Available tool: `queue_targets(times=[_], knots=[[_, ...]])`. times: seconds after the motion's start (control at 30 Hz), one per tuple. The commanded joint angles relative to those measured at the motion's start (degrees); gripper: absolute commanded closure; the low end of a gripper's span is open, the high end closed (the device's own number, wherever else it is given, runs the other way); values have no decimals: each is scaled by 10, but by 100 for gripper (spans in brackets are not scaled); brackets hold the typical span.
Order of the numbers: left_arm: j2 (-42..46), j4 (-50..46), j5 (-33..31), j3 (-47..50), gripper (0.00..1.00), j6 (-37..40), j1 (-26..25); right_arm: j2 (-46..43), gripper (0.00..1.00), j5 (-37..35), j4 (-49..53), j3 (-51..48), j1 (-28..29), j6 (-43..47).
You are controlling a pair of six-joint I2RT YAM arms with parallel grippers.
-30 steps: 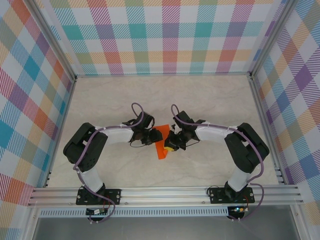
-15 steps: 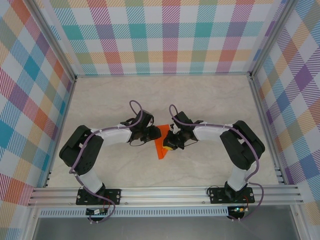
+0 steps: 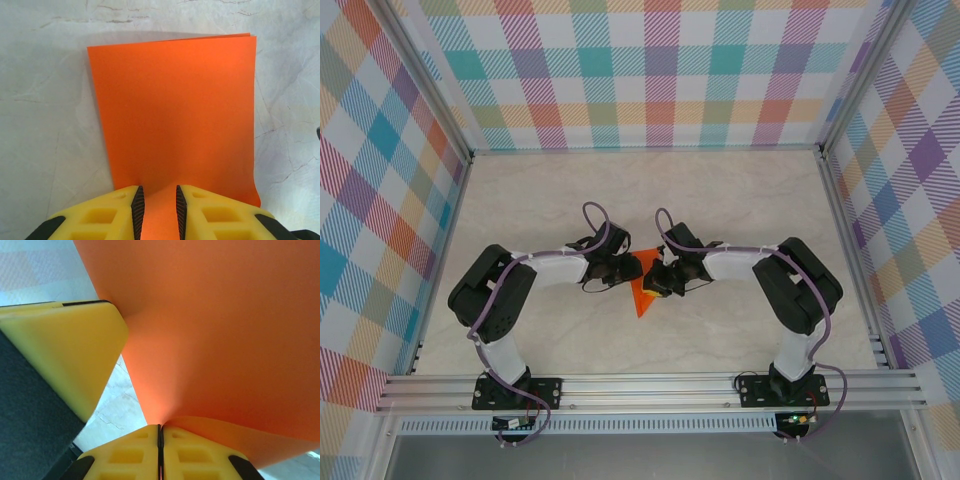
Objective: Fold a paper plane with a square sheet of paper (pick it up from the middle)
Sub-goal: Third fold the triangle at the center of the table.
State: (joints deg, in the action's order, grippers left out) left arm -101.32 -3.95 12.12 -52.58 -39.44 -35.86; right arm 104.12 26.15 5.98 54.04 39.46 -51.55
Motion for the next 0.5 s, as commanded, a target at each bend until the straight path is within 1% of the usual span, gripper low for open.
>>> queue_targets(times=[0.0,0.23,0.47], knots=[[-16,-25,-6,-9,73,3,-1,10,91,10,-22,15,3,16],[-18,-27,3,-11,75,6,-1,17,91,10,-44,8,3,16],[-25,-23,9,-13,76,1,0,24,91,27,-54,9,2,32]])
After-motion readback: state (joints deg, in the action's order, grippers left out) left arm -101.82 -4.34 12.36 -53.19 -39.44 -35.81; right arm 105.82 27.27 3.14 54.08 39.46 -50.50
